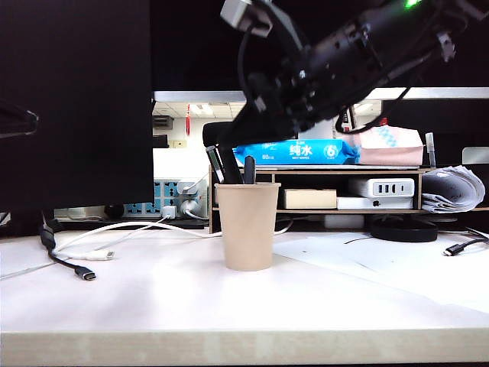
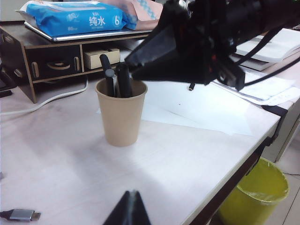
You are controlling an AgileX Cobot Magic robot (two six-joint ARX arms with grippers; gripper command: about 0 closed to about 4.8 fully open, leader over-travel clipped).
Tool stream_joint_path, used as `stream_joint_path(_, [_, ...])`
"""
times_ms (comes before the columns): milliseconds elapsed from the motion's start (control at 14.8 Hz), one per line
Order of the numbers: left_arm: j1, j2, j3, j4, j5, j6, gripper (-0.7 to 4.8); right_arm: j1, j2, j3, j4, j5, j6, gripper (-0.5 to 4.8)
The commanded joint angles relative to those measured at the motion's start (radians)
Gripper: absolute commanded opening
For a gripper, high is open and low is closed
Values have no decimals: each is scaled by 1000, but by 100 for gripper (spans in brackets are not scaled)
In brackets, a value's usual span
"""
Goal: Pick up the marker from the paper cup and put it on the table.
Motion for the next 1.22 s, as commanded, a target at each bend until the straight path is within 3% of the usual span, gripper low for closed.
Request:
stream_joint_path(68, [0, 0, 0, 5, 0, 4, -6, 2, 10, 3, 45, 2, 7, 166])
stream_joint_path(1219, [0, 0, 0, 5, 0, 4, -6, 2, 41, 3, 83, 24, 35, 143])
